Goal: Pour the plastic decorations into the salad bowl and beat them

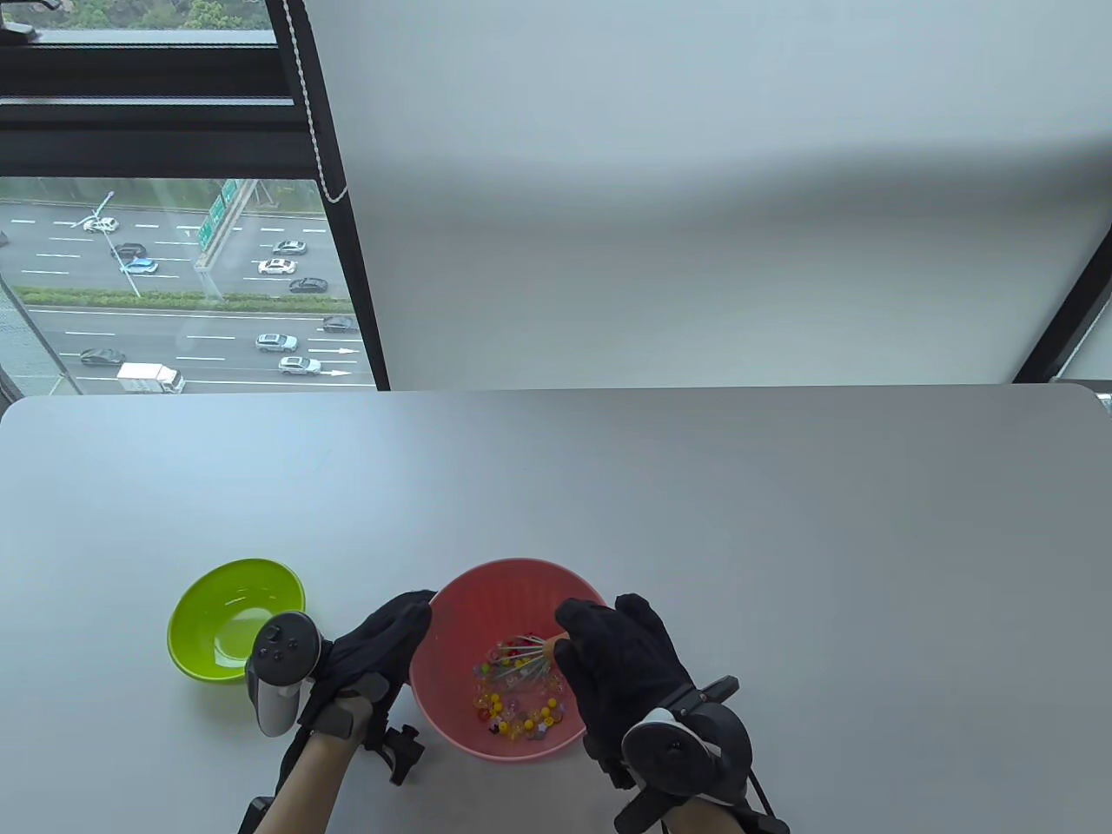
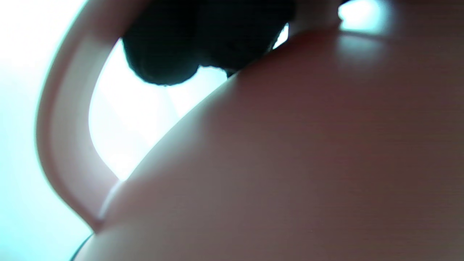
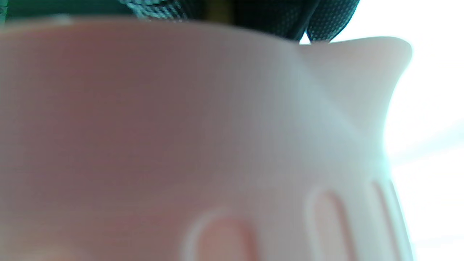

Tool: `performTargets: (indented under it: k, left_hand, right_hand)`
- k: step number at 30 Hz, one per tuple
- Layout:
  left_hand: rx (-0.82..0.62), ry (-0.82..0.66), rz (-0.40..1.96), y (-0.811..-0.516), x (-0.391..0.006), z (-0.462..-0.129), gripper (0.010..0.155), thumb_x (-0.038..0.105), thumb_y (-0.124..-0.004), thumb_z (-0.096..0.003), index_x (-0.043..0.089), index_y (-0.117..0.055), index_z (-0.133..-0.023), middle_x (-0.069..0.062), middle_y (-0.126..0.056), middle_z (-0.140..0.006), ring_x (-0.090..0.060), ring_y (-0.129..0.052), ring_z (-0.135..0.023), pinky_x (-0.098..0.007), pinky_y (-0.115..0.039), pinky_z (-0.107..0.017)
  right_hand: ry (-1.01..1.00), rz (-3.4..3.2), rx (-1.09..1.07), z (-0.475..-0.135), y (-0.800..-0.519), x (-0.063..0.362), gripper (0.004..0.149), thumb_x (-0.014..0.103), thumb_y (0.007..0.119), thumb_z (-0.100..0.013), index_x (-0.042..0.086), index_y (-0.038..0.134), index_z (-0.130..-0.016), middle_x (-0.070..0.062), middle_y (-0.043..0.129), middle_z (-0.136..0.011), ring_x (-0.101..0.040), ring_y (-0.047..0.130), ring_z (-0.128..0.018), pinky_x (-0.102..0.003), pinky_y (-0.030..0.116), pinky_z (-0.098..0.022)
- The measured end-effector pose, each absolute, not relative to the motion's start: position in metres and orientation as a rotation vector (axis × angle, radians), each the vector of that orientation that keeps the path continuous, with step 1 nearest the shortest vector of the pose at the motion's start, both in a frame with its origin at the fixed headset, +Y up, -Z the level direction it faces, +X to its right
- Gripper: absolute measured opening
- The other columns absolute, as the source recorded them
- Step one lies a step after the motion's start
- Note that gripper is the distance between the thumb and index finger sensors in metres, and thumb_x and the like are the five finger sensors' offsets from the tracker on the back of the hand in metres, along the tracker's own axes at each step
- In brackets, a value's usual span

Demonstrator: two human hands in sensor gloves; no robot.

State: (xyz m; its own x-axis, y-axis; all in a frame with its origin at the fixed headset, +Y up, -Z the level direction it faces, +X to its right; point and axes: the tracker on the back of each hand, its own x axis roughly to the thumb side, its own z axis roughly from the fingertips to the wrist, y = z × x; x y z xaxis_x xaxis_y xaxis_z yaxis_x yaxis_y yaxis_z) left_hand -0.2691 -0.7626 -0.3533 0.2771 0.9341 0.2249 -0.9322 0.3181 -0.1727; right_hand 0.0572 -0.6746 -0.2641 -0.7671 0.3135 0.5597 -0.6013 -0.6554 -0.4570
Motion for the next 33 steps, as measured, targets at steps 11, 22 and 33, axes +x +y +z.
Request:
performTargets:
  k: [11, 22, 33]
  left_hand:
    - [-0.008, -0.307, 1.253, -0.763, -0.269, -0.353, 0.067, 0.066, -0.062, -0.0568, 0.013, -0.080, -0.095, 0.002, -0.093, -0.042, -0.029, -0.094, -0.052, -0.058, -0.059, -0.071]
    - [-0.008, -0.307, 1.254, -0.763, -0.269, -0.354, 0.068, 0.066, -0.062, -0.0567, 0.013, -0.080, -0.094, 0.002, -0.093, -0.042, -0.029, -0.094, -0.052, -0.058, -0.059, -0.071]
    - [-0.008, -0.306, 1.255, -0.763, -0.269, -0.353, 0.068, 0.066, -0.062, -0.0567, 0.013, -0.080, -0.094, 0.002, -0.093, -0.042, -0.029, -0.094, -0.052, -0.058, -0.059, -0.071]
  right_hand:
    - [-0.951, 2.419, 0.589, -0.263, -0.670, 0.065, 0.051, 0.046, 0.064, -0.061, 0.036, 0.045, -0.107, 0.010, 0.075, -0.093, -0.016, 0.094, -0.067, -0.049, 0.058, -0.077]
    - [-0.930, 2.374, 0.579, -0.263, -0.669, 0.067, 0.050, 0.047, 0.061, -0.061, 0.034, 0.046, -0.106, 0.010, 0.077, -0.089, -0.015, 0.095, -0.061, -0.049, 0.059, -0.076]
    - [-0.660, 2.268, 0.605, -0.270, -0.678, 0.057, 0.064, 0.046, 0.082, -0.055, 0.037, 0.045, -0.106, 0.011, 0.074, -0.096, -0.017, 0.097, -0.070, -0.049, 0.059, -0.077]
